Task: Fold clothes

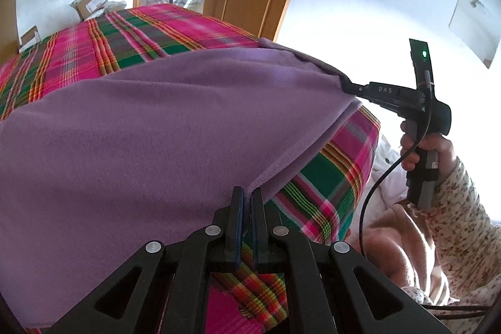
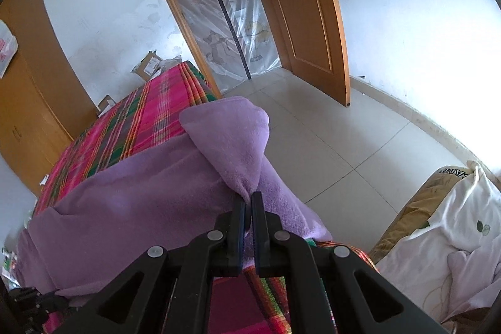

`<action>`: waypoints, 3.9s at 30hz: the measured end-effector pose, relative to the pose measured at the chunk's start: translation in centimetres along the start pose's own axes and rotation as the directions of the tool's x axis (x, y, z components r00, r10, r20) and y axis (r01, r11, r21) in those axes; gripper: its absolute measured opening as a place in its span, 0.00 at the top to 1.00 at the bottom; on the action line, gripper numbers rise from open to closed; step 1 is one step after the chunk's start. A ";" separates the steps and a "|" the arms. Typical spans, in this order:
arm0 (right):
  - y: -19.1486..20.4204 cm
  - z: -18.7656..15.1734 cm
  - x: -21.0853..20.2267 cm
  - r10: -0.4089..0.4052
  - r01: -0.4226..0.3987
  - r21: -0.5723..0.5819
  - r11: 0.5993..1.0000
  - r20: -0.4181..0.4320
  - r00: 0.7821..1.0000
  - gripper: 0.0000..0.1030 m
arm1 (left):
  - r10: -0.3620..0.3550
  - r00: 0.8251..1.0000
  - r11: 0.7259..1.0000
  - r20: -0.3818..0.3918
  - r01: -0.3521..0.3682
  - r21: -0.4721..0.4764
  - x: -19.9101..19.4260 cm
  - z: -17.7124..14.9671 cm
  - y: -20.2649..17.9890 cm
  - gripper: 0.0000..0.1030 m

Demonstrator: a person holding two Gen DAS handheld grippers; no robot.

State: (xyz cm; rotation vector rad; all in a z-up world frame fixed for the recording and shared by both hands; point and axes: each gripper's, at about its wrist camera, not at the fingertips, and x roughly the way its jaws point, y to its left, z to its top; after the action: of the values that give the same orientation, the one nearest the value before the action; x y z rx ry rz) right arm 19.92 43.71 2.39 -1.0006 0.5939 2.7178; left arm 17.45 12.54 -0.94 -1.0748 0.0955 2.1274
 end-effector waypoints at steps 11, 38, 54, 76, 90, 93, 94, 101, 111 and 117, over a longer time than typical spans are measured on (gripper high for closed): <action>0.1 0.6 -1.3 0.011 -0.010 -0.066 0.998 0.015 1.000 0.75 | -0.113 0.994 0.993 -0.008 0.113 -0.035 -0.6 0.3 0.6 0.76; 0.1 8.3 8.7 0.093 -0.099 -0.024 0.995 -0.183 0.979 0.54 | -0.125 0.992 0.987 -0.010 0.123 -0.106 1.0 2.1 2.3 0.74; 6.2 7.4 7.5 -0.012 -0.015 -0.351 0.936 -0.074 0.997 0.64 | -0.107 0.994 0.989 -0.011 0.105 -0.106 0.8 2.1 2.2 0.74; -4.5 7.2 3.8 -0.026 0.022 0.104 0.994 0.036 0.999 0.96 | -0.096 0.995 0.989 -0.009 0.095 -0.111 0.6 2.2 2.1 0.74; -10.9 3.9 3.8 -0.006 -0.006 0.353 0.936 0.034 0.999 0.96 | -0.089 0.996 0.990 -0.011 0.087 -0.108 0.6 2.4 2.0 0.74; -11.5 3.6 4.1 -0.017 0.008 0.396 0.918 0.020 1.000 0.96 | -0.089 0.996 0.991 -0.013 0.087 -0.104 0.7 2.4 1.8 0.74; -11.7 3.5 4.2 -0.019 0.012 0.410 0.912 0.014 1.000 0.97 | -0.089 0.996 0.991 -0.013 0.087 -0.104 0.7 2.4 1.8 0.74; -13.0 2.2 3.2 -0.018 0.014 0.482 0.876 0.004 1.000 0.98 | -0.090 0.996 0.992 -0.017 0.088 -0.092 0.7 2.3 1.4 0.74; -11.0 -0.2 2.9 0.202 -0.167 0.510 0.844 -0.014 0.979 0.80 | -0.067 0.998 0.995 -0.021 0.065 -0.075 0.7 2.2 0.7 0.74; -9.3 -0.5 2.6 0.236 -0.197 0.480 0.855 -0.021 0.972 0.70 | -0.056 0.998 0.997 -0.023 0.055 -0.062 0.6 1.9 0.4 0.73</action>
State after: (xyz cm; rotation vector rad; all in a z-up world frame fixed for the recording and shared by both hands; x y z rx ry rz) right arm 21.04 51.97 -2.48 -0.9535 1.3866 2.5076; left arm 15.67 13.31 -0.26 -1.1267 0.0118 2.0796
